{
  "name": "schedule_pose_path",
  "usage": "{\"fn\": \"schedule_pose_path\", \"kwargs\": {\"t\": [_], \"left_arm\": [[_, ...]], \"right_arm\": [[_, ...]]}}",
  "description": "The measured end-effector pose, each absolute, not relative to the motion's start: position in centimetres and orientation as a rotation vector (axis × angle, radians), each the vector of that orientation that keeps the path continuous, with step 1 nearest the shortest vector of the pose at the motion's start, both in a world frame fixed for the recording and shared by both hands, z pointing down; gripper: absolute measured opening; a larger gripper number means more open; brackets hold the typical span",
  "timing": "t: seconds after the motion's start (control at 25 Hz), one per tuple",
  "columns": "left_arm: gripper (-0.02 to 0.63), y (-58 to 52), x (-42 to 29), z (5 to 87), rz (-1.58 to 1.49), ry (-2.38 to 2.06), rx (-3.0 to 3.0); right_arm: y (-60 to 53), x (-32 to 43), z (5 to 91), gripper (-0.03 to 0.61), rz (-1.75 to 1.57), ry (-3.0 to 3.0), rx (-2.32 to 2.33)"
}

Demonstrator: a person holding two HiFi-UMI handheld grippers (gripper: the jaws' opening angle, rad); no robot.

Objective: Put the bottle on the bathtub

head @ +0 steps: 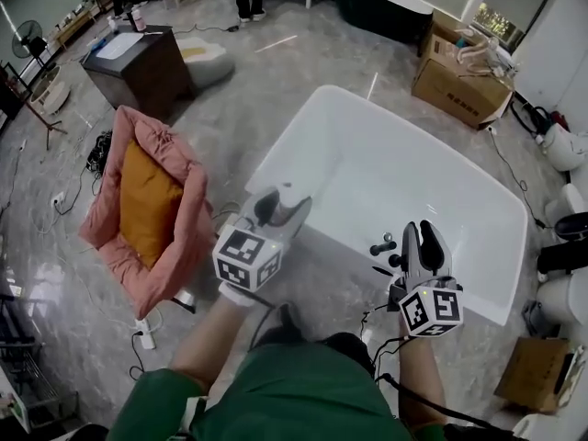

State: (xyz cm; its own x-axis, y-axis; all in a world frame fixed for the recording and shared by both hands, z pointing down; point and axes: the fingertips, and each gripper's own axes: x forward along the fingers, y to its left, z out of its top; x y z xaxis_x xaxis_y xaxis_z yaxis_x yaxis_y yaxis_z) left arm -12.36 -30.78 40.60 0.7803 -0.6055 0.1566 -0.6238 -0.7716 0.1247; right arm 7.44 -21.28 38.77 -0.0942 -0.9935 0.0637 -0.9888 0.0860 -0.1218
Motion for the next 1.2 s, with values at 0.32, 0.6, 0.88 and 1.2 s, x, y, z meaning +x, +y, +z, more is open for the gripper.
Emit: {"fn": "schedule_pose_path", "kwargs": {"t": [0.32, 0.6, 0.88, 1.2], "left_arm": [[0.188, -34.6, -8.4, 44.2, 0.232, -0.905, 2.79], [0.188, -36.1, -2.5, 46.7, 0.299, -0.889, 2.769], [0.189, -37.2, 1.6, 50.3, 0.351, -0.857, 2.746], [0.189, -38.5, 4.5, 54.8, 0.447, -0.811, 2.718]], "right_arm": [[-25.4, 9.9, 41.9, 0.095, -0.258, 2.283, -2.132], [-28.0, 14.9, 44.3, 0.095, -0.318, 2.298, -2.063], [-29.3, 18.3, 47.2, 0.095, -0.357, 2.311, -2.034], [-29.9, 20.5, 49.6, 0.095, -0.433, 2.313, -2.055]]}}
